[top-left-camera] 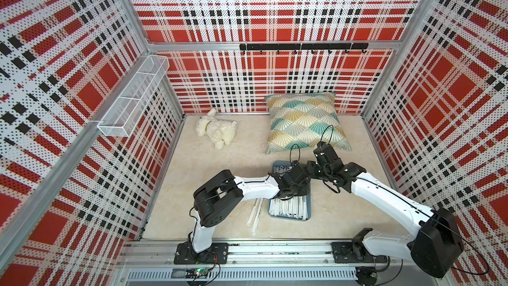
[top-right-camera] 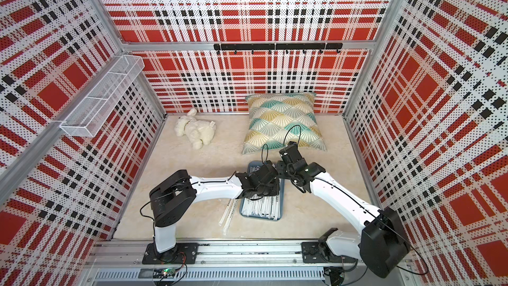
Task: Put the straws into the storage box
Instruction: Place the straw in the storage box, then pick up the straw from the center of the board.
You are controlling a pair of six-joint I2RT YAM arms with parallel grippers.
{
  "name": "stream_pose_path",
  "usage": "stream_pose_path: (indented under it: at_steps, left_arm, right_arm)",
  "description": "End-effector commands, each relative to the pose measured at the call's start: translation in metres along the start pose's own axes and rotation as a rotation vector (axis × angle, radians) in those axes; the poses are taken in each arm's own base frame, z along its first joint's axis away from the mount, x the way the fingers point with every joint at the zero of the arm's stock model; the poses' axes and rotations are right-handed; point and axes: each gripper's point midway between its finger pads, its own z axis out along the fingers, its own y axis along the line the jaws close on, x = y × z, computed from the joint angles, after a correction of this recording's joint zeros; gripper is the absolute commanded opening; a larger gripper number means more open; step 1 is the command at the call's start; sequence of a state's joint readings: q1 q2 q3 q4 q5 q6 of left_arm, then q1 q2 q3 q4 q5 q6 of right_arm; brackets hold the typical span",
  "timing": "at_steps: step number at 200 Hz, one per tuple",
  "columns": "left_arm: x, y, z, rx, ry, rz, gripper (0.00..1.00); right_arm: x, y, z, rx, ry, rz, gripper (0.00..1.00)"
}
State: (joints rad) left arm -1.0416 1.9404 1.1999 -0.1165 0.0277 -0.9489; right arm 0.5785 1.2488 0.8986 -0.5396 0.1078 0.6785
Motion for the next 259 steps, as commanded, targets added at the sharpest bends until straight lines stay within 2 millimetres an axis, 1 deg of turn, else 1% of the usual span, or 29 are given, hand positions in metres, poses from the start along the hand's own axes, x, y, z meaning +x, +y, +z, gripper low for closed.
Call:
stream_pose_path:
  at_steps: [1,16,25,47,69,78,96,110,122,133,140,161,177,185,202,214,224,240,259]
  left_arm:
    - [0.001,0.003,0.008,0.018,0.006,-0.036,0.0]
    - [0.003,0.005,0.01,0.015,0.014,-0.039,0.03]
    - [0.004,0.007,0.01,0.013,0.017,-0.045,0.06]
    - [0.002,0.009,0.007,0.013,0.014,-0.053,0.18]
    - [-0.004,0.005,0.002,0.029,0.005,-0.052,0.28]
    - [-0.006,0.001,-0.001,0.041,0.005,-0.049,0.31]
    - [-0.012,-0.008,-0.012,0.068,-0.007,-0.04,0.34]
    - [-0.022,-0.013,-0.031,0.075,-0.034,-0.016,0.35]
    - [-0.03,0.0,-0.053,0.02,-0.07,0.021,0.36]
    - [-0.034,0.02,-0.073,-0.042,-0.093,0.063,0.38]
    - [-0.033,0.037,-0.085,-0.086,-0.097,0.094,0.4]
    - [-0.028,0.101,-0.112,-0.235,-0.09,0.198,0.43]
    - [-0.021,0.144,-0.127,-0.347,-0.061,0.263,0.44]
    - [-0.017,0.159,-0.132,-0.378,-0.041,0.289,0.43]
    - [-0.015,0.175,-0.137,-0.405,-0.024,0.31,0.43]
    - [-0.012,0.173,-0.132,-0.358,-0.006,0.314,0.43]
    - [-0.01,0.178,-0.128,-0.366,0.012,0.313,0.43]
    - [-0.003,0.183,-0.119,-0.369,0.057,0.313,0.42]
    - [0.004,0.188,-0.113,-0.382,0.094,0.307,0.39]
  right_arm:
    - [-0.012,0.011,-0.01,-0.047,-0.039,0.011,0.5]
    - [-0.012,0.011,-0.01,-0.047,-0.041,0.01,0.5]
    - [-0.012,0.011,-0.01,-0.048,-0.042,0.009,0.5]
    - [-0.012,0.011,-0.009,-0.05,-0.042,0.01,0.5]
    - [-0.012,0.012,-0.008,-0.055,-0.042,0.011,0.5]
    - [-0.013,0.014,-0.009,-0.061,-0.044,0.014,0.5]
    - [-0.014,0.014,-0.01,-0.062,-0.046,0.015,0.5]
    - [-0.014,0.013,-0.011,-0.06,-0.048,0.015,0.5]
    - [-0.013,0.013,-0.012,-0.062,-0.044,0.013,0.5]
    - [-0.009,0.013,-0.012,-0.065,-0.033,0.008,0.5]
    - [-0.006,0.011,-0.012,-0.064,-0.024,0.005,0.5]
    - [0.006,0.013,-0.01,-0.08,0.013,-0.011,0.51]
    - [0.02,0.014,-0.009,-0.066,0.055,-0.037,0.56]
    - [0.027,0.012,-0.01,-0.048,0.076,-0.053,0.59]
    - [0.039,-0.001,-0.014,0.002,0.101,-0.057,0.64]
    - [0.048,-0.014,-0.016,0.041,0.113,-0.048,0.67]
    - [0.055,-0.023,-0.017,0.062,0.123,-0.042,0.69]
    - [0.06,-0.034,-0.02,0.071,0.13,-0.009,0.69]
    - [0.059,-0.04,-0.022,0.062,0.113,0.026,0.69]
